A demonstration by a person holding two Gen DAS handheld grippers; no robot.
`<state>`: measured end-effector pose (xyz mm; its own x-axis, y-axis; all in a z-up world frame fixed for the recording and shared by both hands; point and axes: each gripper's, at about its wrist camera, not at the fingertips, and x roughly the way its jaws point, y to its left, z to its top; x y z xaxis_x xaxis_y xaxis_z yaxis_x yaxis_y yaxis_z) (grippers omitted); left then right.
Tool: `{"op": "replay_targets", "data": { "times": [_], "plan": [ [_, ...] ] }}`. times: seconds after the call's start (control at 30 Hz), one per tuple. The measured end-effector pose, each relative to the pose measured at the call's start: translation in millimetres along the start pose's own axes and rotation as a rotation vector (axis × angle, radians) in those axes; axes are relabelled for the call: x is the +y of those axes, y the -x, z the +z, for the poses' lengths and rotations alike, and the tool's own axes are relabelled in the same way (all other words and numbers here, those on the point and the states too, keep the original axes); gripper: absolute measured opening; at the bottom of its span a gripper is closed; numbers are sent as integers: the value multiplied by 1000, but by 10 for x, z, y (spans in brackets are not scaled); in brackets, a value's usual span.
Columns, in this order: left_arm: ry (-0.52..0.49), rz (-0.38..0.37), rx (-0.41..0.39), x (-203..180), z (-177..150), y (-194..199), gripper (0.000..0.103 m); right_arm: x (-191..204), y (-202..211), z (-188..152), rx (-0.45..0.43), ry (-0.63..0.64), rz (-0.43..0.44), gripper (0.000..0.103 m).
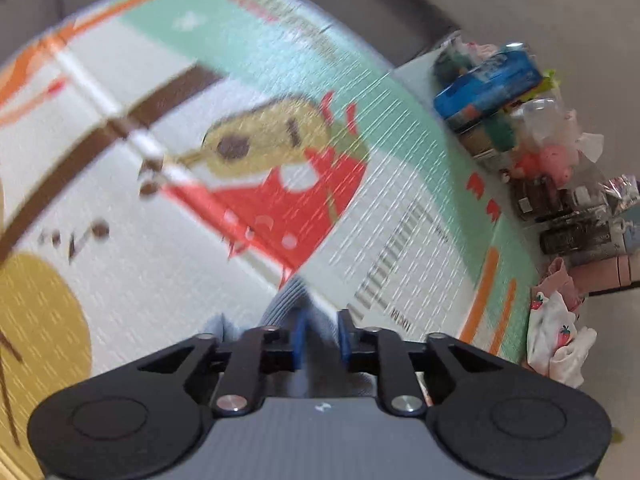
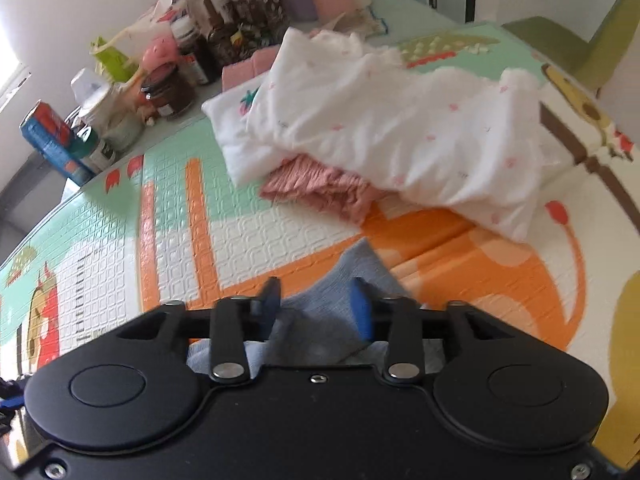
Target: Fold clothes
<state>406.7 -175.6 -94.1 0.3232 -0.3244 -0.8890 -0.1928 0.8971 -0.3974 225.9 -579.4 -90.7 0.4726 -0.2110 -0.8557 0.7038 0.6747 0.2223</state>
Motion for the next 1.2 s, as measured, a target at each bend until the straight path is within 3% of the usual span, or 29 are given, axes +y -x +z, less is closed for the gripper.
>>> {"op": "replay_targets", "data": {
  "times": [0.1,0.3,0.43,0.63,0.73,0.77,0.9,0.97,1.0,1.07,1.13,1.2],
  "plan": [
    [-74,13,-72,-115,14,176,53,53,200,23,-76,73,12,37],
    [-311,-41,-123,-386,-219,439,54,159,621,5,-138,172,122,37],
    [-476,-139,-102,-507,-568,522,54,177,745,-149,-100,217,221,37],
    [-653,-214,3,-589,-1112,362,48,201,598,-484,43,237,311,13],
    [-656,-253,71,-577,-1267,220,30,202,470,-623,98,209,347,11],
    [-652,-267,91,-567,-1306,178,20,205,428,-669,116,199,360,11],
    [-629,-262,122,-545,-1413,25,18,231,265,-830,178,163,386,11],
    [-625,-205,115,-517,-1424,-56,18,236,187,-882,196,155,375,11],
    [-612,-178,112,-476,-1401,-98,13,220,151,-899,201,155,363,11],
    [-555,-190,130,-338,-1306,-157,4,159,90,-914,208,151,328,11],
    [-488,-204,144,-186,-1193,-190,3,44,36,-899,203,144,288,5],
    [-440,-151,120,-61,-1088,-182,3,-70,7,-845,195,127,279,0]
  ]
}}
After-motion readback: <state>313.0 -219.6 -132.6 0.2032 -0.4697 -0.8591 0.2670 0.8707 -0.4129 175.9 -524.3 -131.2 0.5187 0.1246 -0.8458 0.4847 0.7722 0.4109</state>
